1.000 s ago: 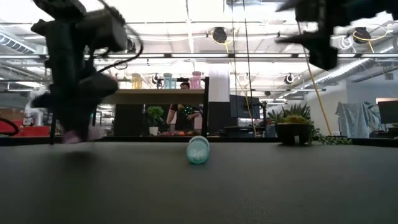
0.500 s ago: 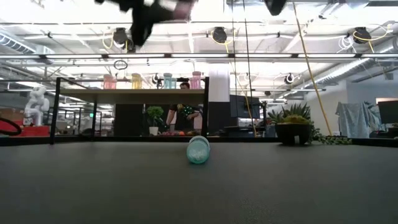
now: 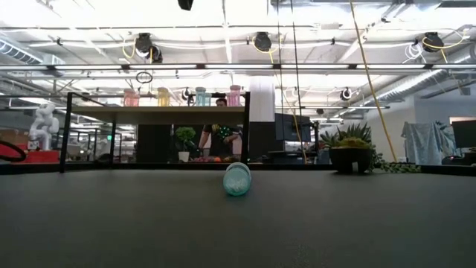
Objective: Pick and place medicine bottles onto shelf by color
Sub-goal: Put the pink pill bottle on the shelf aligned with the other pink pill bottles
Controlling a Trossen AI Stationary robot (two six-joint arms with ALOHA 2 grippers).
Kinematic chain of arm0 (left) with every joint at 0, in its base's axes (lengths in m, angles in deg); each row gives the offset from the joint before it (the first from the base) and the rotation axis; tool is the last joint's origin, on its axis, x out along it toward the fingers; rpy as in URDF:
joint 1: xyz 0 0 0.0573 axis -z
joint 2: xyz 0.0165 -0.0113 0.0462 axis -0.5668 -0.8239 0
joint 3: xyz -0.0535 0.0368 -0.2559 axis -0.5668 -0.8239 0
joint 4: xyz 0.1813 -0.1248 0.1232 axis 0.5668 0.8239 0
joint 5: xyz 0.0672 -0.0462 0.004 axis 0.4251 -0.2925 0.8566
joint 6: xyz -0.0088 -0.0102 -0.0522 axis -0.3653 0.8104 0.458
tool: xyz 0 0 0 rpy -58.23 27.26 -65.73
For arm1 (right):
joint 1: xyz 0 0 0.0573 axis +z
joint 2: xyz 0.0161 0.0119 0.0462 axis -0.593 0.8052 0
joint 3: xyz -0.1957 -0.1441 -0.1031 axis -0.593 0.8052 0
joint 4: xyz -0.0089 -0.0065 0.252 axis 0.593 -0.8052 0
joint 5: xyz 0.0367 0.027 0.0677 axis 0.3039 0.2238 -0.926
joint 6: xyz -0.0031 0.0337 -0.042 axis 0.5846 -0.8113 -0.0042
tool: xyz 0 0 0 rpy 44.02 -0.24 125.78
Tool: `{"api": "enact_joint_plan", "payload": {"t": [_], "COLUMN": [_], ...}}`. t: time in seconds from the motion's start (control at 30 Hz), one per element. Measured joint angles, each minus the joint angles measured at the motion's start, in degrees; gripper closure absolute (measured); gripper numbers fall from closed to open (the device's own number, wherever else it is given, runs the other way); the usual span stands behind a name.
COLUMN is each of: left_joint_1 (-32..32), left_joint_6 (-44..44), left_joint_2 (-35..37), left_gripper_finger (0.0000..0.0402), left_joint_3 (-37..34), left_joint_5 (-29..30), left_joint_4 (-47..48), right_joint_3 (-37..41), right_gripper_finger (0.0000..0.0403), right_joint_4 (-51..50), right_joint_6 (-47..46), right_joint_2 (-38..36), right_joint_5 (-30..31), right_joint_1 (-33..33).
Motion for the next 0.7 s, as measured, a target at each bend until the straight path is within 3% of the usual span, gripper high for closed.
{"api": "enact_joint_plan", "payload": {"t": [0.13, 0.7], "left_joint_1": [-0.9, -0.7], "left_joint_6": [-0.7, -0.8], "left_joint_2": [0.0, 0.0], "left_gripper_finger": [0.0289, 0.0289], "left_joint_3": [0.2, 0.2], "left_joint_5": [0.0, -0.4], "left_joint_4": [-0.3, 0.1], "right_joint_3": [0.0, 0.1], "right_gripper_finger": [0.0141, 0.0217], "right_joint_4": [0.0, 3.3], "right_joint_6": [0.0, -0.5], "right_joint_2": [2.1, 3.1], "right_joint_5": [-3.6, -3.8], "right_joint_1": [-1.7, -2.1]}}
